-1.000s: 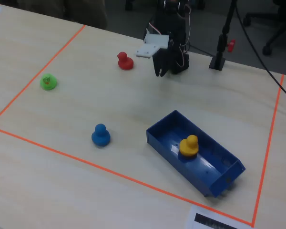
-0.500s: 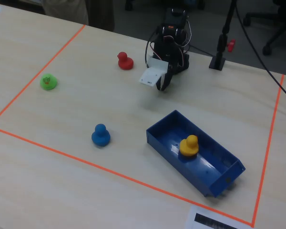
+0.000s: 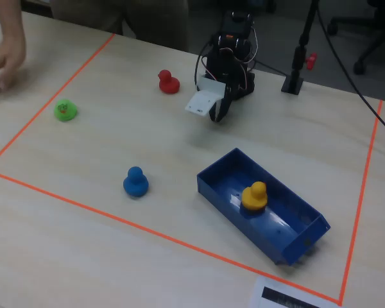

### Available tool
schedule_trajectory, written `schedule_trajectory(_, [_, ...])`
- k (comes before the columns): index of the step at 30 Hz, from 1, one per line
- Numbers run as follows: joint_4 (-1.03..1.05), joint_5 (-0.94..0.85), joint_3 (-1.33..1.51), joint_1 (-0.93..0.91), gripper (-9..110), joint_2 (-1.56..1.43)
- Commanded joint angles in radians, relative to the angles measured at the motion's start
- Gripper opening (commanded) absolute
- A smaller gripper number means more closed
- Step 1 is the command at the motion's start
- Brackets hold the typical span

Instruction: Grasp yellow duck and put it into box.

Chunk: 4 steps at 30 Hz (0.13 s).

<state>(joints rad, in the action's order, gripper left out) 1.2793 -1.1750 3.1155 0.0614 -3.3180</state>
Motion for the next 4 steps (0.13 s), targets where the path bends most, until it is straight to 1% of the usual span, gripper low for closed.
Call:
schedule_trajectory(1, [0.025, 0.005, -0.005, 0.0, 0, 0.006])
schedule_trajectory(4, [0.025, 0.005, -0.005, 0.0, 0, 0.006])
